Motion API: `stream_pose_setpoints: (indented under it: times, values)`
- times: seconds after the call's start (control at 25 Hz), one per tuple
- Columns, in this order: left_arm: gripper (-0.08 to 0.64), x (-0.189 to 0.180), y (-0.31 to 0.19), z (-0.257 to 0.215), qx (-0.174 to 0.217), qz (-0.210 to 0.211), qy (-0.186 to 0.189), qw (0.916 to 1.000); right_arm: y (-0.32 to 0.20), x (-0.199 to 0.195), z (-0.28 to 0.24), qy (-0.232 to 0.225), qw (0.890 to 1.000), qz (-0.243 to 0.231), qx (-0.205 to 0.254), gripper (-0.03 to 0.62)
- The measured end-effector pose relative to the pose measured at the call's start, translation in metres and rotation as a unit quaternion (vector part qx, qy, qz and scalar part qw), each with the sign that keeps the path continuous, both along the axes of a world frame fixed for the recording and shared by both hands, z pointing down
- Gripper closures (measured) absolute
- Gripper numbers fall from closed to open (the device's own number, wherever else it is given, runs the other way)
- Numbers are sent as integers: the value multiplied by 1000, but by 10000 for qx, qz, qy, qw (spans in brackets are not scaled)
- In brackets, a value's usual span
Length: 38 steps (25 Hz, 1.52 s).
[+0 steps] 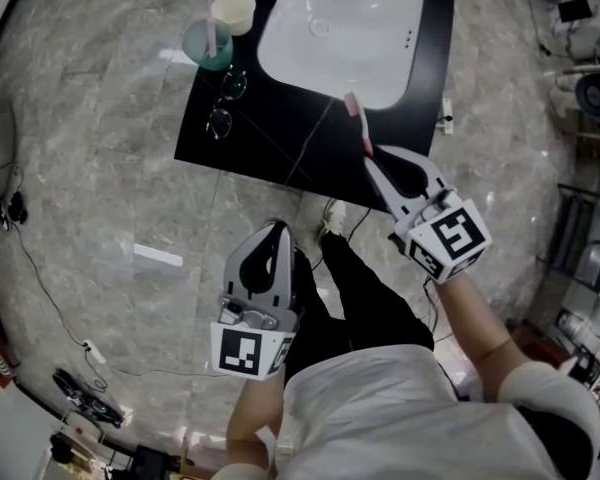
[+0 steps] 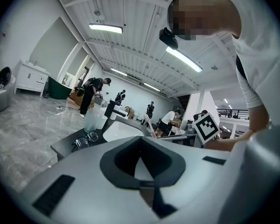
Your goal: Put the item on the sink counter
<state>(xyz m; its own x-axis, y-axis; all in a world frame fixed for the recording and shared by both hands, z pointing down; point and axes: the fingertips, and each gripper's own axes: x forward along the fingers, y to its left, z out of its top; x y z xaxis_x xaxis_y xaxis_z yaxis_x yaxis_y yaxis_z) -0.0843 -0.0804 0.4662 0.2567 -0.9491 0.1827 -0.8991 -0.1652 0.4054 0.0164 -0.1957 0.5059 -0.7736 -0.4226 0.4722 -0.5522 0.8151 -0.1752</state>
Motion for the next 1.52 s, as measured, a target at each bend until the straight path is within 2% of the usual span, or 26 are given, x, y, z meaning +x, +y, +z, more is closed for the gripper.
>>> stream_pose_setpoints:
  times: [0.2,0.64,1.52]
  values:
    - [557,7,-1,13,-120,73,-11,9999,-1,0,14,-12,9999,-51,-134,529]
    - [557,13,-9,26,-192,-37,12,9998,-13,-3,48,93,9994,-172,-282,529]
    - [557,1,-8,38,-254,-278,75,9993,-20,-18,79,302,9982,-324,-395,529]
